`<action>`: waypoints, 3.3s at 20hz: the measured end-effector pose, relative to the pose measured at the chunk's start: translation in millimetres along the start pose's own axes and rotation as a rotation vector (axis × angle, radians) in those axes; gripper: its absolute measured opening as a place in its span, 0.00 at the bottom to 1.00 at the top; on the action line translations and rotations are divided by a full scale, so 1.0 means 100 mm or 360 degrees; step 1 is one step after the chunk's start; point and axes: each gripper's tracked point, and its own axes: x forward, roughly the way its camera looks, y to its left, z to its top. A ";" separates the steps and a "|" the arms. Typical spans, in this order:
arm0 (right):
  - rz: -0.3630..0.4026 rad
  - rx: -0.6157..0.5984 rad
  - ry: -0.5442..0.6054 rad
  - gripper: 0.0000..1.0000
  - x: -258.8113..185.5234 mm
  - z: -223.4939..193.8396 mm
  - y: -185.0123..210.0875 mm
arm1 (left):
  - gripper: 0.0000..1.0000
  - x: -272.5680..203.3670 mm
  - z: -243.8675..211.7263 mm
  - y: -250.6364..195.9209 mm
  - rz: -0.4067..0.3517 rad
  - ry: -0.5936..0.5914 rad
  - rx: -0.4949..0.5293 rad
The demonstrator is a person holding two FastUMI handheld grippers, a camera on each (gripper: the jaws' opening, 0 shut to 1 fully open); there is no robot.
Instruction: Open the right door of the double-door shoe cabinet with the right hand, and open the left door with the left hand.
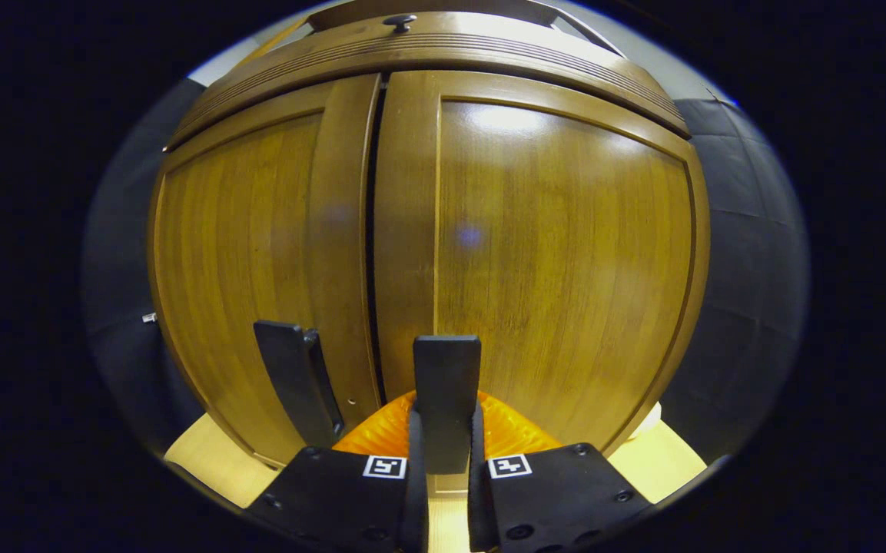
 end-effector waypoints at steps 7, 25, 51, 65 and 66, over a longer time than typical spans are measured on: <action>0.0150 0.0046 0.0001 0.24 -0.47 -0.02 -0.11 | 0.96 -0.23 -0.02 -0.05 0.0022 0.0002 -0.0002; 0.0198 0.0015 0.0057 0.23 -1.84 -0.25 -1.28 | 0.96 -0.21 0.14 -1.00 0.0066 -0.0034 0.0006; 0.0139 0.0217 0.0065 0.17 -2.17 -0.16 -3.06 | 0.96 0.26 0.26 -2.31 0.0015 -0.0044 0.0068; 0.0004 -0.0021 -0.0121 0.94 -2.41 0.13 -3.53 | 0.96 0.87 0.00 -1.99 0.0094 0.0009 0.0072; -0.0013 -0.0003 -0.0117 0.95 -2.45 0.13 -3.58 | 0.96 0.98 -0.03 -1.94 0.0096 0.0012 0.0109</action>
